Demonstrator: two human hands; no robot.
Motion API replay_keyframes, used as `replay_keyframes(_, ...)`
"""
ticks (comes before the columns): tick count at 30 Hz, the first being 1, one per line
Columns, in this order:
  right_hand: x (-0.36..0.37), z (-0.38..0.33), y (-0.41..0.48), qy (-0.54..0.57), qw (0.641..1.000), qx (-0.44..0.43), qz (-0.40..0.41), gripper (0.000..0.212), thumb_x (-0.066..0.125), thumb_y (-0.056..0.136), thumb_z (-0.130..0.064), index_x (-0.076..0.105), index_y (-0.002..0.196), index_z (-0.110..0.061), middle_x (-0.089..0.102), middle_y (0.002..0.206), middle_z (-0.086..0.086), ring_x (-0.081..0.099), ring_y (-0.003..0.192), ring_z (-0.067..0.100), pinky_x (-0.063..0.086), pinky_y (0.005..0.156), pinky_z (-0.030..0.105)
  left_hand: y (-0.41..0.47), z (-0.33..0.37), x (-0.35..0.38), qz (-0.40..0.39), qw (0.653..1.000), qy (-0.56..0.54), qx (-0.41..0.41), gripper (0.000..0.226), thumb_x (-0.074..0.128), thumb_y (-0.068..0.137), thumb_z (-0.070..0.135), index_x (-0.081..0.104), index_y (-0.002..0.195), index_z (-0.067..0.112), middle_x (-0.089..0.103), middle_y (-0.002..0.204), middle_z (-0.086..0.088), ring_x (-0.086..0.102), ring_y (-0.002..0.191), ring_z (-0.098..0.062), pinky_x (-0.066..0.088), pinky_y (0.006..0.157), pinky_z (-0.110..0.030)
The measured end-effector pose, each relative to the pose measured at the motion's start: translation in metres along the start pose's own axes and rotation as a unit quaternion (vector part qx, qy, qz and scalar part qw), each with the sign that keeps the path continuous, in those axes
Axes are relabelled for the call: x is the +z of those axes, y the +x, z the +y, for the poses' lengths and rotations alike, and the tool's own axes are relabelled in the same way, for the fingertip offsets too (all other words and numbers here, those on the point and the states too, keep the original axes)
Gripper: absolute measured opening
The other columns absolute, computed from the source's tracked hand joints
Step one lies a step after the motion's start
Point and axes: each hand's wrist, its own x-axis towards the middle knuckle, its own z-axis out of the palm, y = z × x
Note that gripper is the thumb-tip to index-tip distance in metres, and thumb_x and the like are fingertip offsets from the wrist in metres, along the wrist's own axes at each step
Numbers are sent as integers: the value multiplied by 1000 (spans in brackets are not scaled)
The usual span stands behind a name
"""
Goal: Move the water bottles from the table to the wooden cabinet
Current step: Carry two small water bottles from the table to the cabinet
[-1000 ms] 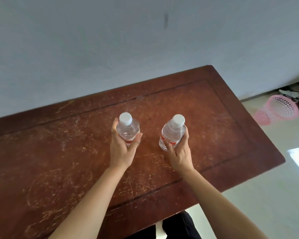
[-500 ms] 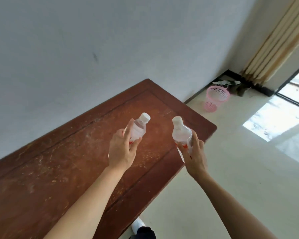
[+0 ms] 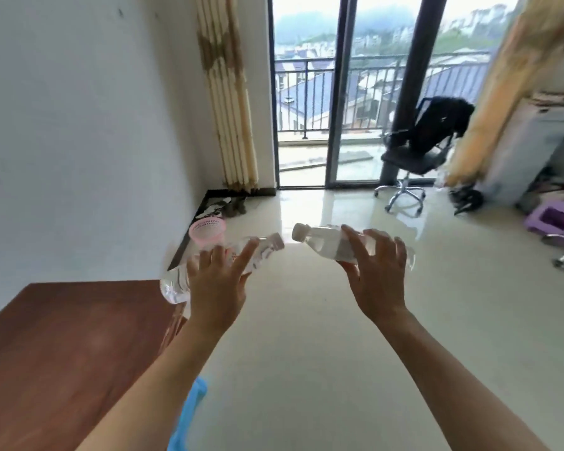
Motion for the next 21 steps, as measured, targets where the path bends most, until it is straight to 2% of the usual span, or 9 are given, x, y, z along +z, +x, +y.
replay_keyframes(3,-50,78,-17,-86,995,36,34,73,80,84,-27,44,148,-29,49,131,18,48,127,38,25,116,64,31,86,19,18,995,-54,80,85,81,79,18,37,150,34,57,107,-17,52,95,-37,43,82,-53)
replay_keyframes(7,-112,159,-43,-169,981,87,43,68,81,85,-22,49,145,-28,47,130,17,52,123,40,23,115,66,77,178,45,24,982,-115,146,76,80,82,20,43,148,31,57,109,-18,51,95,-39,43,78,-53)
replay_keyframes(12,-211,275,-90,-308,933,183,35,64,81,84,-22,52,142,-29,53,128,19,52,121,39,24,114,65,136,354,86,18,943,-209,259,73,81,81,23,47,146,28,57,111,-20,55,97,-43,45,81,-55)
replay_keyframes(18,-328,366,-137,-451,853,261,7,70,81,83,-22,50,146,-27,55,127,19,53,119,38,31,108,61,162,564,98,-15,859,-358,366,83,83,77,22,38,146,34,58,108,-18,57,98,-41,47,84,-55)
replay_keyframes(21,-400,379,-187,-524,783,334,-13,72,79,83,-18,50,148,-27,54,127,19,53,120,37,34,107,61,145,685,83,-37,793,-420,439,85,83,78,22,35,147,36,58,112,-20,57,102,-42,45,87,-57)
